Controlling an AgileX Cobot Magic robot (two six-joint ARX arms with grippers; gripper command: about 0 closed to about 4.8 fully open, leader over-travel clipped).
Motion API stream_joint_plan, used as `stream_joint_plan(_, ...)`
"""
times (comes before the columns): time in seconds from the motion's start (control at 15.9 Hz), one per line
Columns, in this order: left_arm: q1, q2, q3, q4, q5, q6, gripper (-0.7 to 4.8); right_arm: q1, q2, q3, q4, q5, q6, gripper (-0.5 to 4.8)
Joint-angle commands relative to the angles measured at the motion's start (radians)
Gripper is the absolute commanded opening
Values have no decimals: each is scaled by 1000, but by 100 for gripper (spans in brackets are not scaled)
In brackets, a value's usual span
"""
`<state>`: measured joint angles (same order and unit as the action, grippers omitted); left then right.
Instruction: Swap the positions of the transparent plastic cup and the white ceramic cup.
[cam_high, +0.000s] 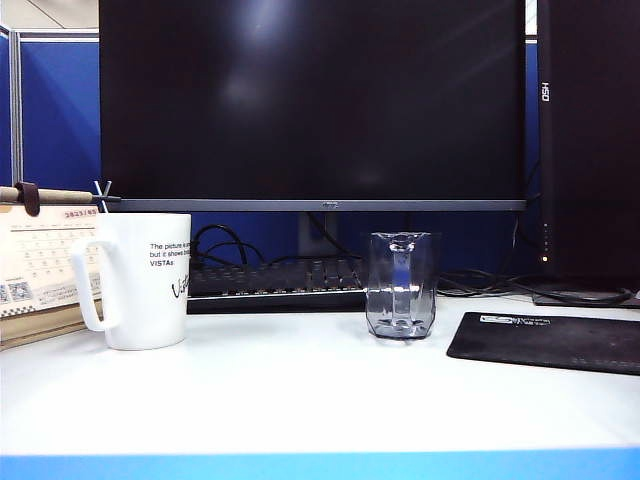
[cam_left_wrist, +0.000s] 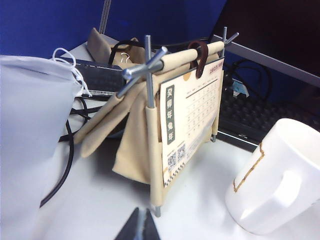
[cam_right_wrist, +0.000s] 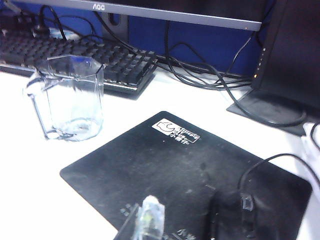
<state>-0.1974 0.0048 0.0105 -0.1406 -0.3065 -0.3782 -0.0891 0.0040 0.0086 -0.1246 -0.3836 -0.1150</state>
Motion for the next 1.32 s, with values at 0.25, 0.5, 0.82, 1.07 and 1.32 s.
stream_joint_plan(0.25,5,-1,0,-8,-3,4,-5,4,-2,-4,28,16,426,-1)
stream_joint_plan(0.5,5,-1,0,-9,16,4,-5,4,-2,-4,24,8,453,-1)
stream_joint_plan(0.82,5,-1,16,66,735,-29,-5,5,-2,-2,336,-165,723,34)
stream_joint_plan(1.07,5,33,98,-24,668,34,60,5,57,159,380,-233,796,143)
stream_joint_plan(1.32,5,375,175,-28,639,139,132,7,413,421,388,-419,745,202)
